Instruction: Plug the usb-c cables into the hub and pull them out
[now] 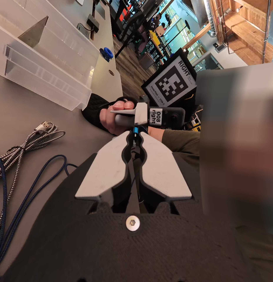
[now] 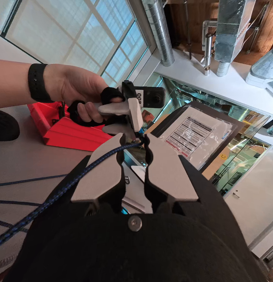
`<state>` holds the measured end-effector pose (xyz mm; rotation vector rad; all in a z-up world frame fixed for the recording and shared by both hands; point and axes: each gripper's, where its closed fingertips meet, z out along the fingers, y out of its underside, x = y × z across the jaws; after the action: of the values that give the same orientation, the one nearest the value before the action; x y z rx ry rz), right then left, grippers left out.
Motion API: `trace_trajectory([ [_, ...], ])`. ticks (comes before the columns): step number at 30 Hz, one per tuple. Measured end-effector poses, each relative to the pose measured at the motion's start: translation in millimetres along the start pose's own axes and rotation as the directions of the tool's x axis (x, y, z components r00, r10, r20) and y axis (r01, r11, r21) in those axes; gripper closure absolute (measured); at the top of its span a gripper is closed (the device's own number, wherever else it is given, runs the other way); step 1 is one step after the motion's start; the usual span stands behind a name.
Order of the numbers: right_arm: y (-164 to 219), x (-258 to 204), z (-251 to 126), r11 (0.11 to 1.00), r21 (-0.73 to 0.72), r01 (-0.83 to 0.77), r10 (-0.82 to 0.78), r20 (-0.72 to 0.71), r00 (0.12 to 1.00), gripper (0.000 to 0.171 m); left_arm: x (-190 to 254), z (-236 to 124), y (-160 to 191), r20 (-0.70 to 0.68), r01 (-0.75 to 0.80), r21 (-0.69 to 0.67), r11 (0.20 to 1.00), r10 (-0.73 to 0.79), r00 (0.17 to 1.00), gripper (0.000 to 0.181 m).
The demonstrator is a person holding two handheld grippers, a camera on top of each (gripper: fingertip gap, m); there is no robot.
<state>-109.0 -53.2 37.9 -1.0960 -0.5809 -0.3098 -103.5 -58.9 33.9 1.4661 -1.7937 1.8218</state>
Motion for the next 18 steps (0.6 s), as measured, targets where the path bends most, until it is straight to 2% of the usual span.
trace_trajectory([
  [1, 1, -1, 0, 1.000, -0.008, -0.005, 0.005, 0.010, 1.000, 0.151, -1, -1, 2, 0.008, -0.001, -0.013, 1.000, 0.001, 1.000, 0.176],
  [5, 3, 1, -1, 0.998, -0.027, -0.055, 0.057, 0.046, 0.997, 0.161, -2, 0, 8, 0.022, -0.003, -0.053, 0.999, 0.004, 1.000, 0.176],
  [14, 8, -4, -1, 0.997, -0.058, -0.061, 0.067, 0.120, 0.990, 0.162, -5, 1, 14, 0.033, 0.004, -0.094, 0.996, -0.001, 0.999, 0.177],
  [18, 10, -6, -3, 0.990, -0.098, -0.105, 0.122, 0.177, 0.977, 0.165, -6, 2, 16, 0.029, 0.018, -0.106, 0.994, -0.015, 0.999, 0.177],
])
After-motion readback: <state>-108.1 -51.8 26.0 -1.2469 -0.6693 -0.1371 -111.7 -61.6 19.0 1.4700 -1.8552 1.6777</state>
